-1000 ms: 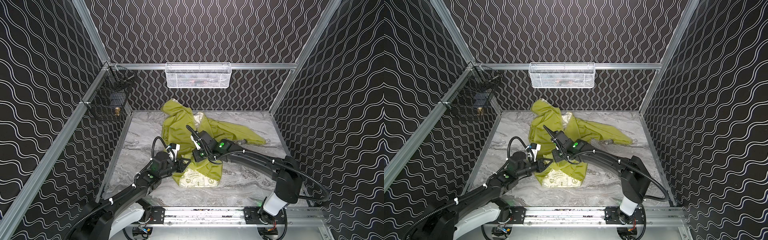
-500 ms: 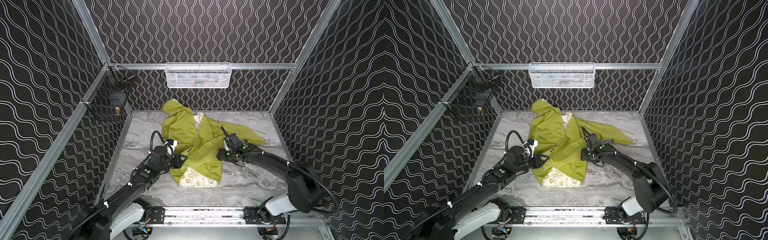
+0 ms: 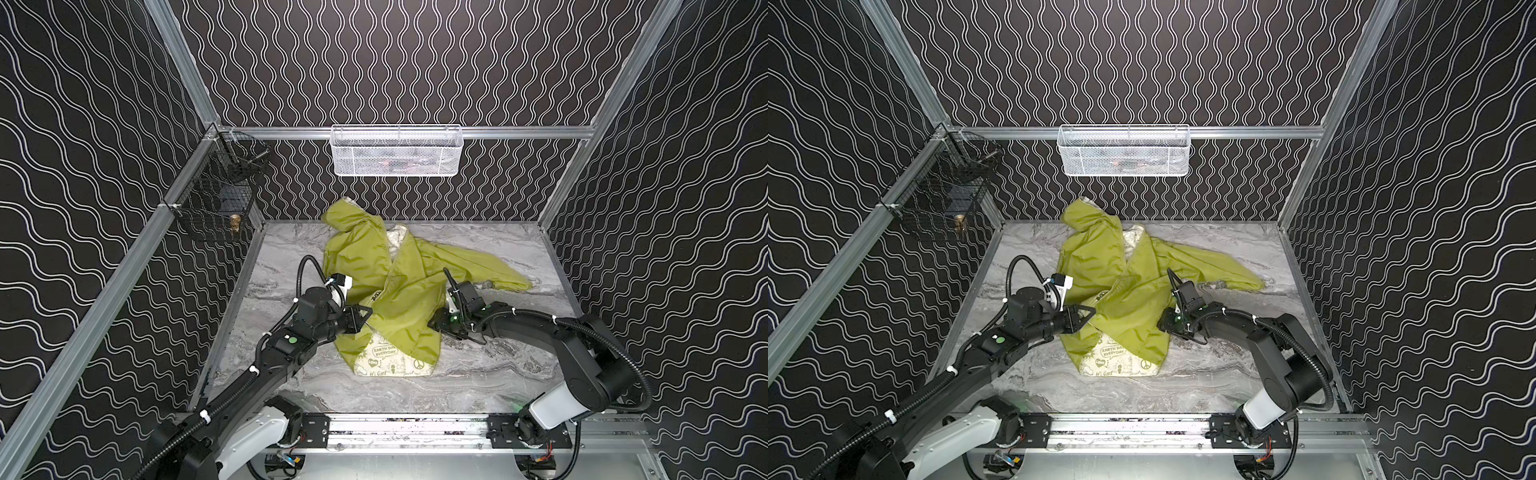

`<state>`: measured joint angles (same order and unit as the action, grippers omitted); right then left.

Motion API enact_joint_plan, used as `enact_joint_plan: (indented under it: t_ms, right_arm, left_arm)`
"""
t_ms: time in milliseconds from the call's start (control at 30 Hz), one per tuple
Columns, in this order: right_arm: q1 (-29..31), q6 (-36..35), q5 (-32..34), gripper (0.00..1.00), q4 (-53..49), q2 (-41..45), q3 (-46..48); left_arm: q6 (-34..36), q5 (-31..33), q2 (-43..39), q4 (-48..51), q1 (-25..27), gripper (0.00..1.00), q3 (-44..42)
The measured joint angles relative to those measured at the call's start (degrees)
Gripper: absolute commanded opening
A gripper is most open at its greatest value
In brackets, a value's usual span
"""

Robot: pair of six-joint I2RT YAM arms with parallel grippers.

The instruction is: Zip up the jacket

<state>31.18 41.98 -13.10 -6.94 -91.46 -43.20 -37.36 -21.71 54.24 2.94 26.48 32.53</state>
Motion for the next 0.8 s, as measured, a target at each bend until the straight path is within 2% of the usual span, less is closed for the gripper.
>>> enact_joint_plan:
  t_ms: [333, 500, 633, 800]
  right_arm:
    - [1.25, 3.8, -2.38, 0.49, 6.73, -2.56, 0.13]
    - [4.28, 6.32, -2.82, 0.45, 10.14, -5.29, -1.27]
    - [7.58, 8.41, -3.3, 0.43, 12.28, -9.44, -4.94]
    - [12.57, 11.17, -4.31, 0.43, 12.92, -17.44, -14.47]
  left_arm:
    - [0.17, 0.72, -1.6, 2.54, -1.09, 0.0, 1.14]
    - [0.7, 1.92, -2.1, 4.87, -1.46, 0.0, 2.86]
    - [1.9, 3.43, -2.69, 7.37, -1.92, 0.0, 4.46]
    - [3.43, 5.44, -3.32, 11.19, -2.93, 0.0, 6.62]
